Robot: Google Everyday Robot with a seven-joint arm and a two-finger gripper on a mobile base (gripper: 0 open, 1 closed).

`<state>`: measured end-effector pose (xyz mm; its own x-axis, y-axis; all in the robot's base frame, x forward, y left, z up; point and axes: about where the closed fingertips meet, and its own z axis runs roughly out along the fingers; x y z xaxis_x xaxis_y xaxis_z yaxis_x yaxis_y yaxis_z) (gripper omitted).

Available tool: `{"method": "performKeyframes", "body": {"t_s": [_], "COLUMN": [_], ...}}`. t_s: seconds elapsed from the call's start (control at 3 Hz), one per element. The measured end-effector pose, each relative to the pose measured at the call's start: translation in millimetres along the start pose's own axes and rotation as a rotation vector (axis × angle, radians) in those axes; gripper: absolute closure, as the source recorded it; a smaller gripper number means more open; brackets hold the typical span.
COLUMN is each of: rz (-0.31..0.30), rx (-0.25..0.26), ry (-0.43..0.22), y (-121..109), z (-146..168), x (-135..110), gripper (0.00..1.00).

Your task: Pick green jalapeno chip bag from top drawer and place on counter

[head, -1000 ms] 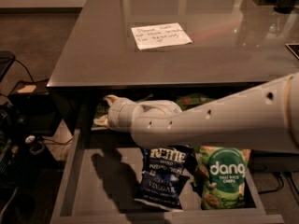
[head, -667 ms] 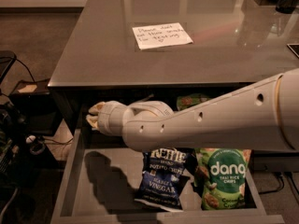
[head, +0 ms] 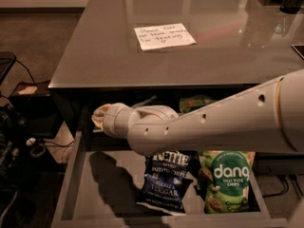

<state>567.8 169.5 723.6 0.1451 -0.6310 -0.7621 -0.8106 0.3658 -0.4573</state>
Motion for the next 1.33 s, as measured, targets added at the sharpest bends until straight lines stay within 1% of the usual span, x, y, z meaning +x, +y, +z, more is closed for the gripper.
{"method": "performKeyframes", "body": {"t_s": [0.33,0.67,1.0,1.33], "rz": [0.049,0.086,0.073,0.072], "rx": [0.028,0.047,0.08,0.08], "ry": [0.011,0.029,0.084,0.086], "y": [-10.4,-19.7,-38.5,-38.7], "z": [9.3,21.7,46.9,46.9], "x": [17.4,33.0,65.4,66.2], "gripper": [1.0,1.0,1.0,1.0]}}
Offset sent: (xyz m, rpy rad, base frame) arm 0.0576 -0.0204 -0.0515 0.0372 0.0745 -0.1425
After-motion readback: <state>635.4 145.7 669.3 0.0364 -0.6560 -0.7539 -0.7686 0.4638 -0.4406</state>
